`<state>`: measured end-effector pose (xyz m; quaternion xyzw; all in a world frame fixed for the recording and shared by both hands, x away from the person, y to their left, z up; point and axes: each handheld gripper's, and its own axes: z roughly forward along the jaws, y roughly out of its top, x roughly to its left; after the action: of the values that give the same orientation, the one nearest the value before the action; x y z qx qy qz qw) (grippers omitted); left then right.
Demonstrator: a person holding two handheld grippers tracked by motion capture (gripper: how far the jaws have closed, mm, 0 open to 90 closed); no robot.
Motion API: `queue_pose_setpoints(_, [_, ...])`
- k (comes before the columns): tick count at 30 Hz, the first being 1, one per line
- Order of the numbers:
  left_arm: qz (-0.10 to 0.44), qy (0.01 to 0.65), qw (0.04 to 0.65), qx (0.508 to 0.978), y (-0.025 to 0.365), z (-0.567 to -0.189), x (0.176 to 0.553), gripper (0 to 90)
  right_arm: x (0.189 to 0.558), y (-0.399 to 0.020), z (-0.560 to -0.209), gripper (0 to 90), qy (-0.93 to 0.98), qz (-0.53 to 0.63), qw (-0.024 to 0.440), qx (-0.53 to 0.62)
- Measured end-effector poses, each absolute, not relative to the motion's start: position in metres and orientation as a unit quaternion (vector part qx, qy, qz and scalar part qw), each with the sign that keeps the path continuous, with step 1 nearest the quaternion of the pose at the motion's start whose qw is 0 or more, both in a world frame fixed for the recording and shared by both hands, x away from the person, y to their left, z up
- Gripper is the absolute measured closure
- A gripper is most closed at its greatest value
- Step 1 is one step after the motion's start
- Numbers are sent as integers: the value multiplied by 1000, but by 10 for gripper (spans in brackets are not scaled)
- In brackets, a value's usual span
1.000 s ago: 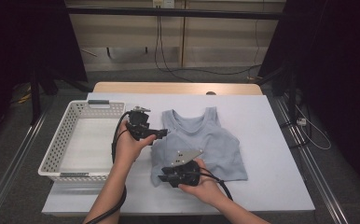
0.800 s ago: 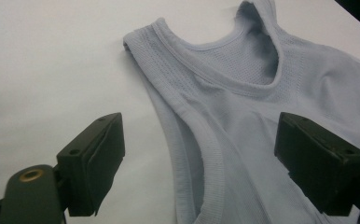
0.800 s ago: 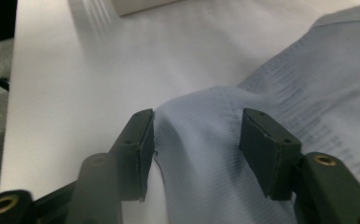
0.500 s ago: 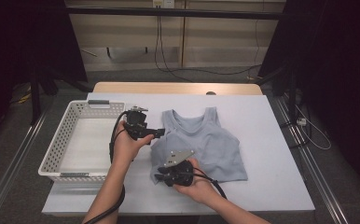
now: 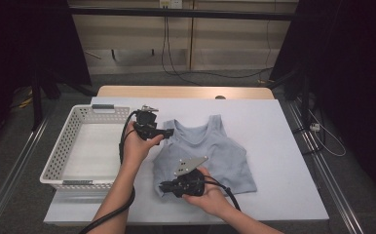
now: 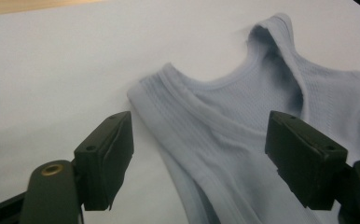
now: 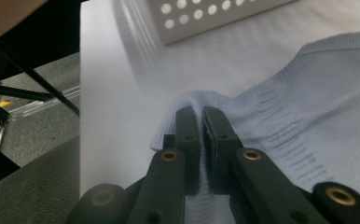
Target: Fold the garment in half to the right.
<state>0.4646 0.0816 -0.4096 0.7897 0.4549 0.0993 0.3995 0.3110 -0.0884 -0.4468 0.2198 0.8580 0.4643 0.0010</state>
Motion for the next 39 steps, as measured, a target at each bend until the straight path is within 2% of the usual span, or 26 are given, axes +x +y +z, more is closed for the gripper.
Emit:
queue_pose_setpoints(5, [113,459,391,790,80,-415,477,281,310,-94,-445,861,849,477,-13,226])
queue_pose_setpoints(20, [145,463,349,802,68,-448,512,415,306,-102,-437,859,842,493,-7,221])
queue_pose_setpoints(24, [137,466,342,804,66,-458,519,432,305,-104,-436,859,841,495,-2,220])
queue_pose_setpoints(30, [135,462,343,807,62,-463,522,506,303,-106,-437,858,841,495,2,219])
queue_pose_setpoints(37, [118,463,330,814,62,-459,519,740,302,-107,-437,858,841,494,5,220])
queue_pose_setpoints(39, [114,470,327,812,61,-458,519,782,301,-106,-438,858,843,492,8,219])
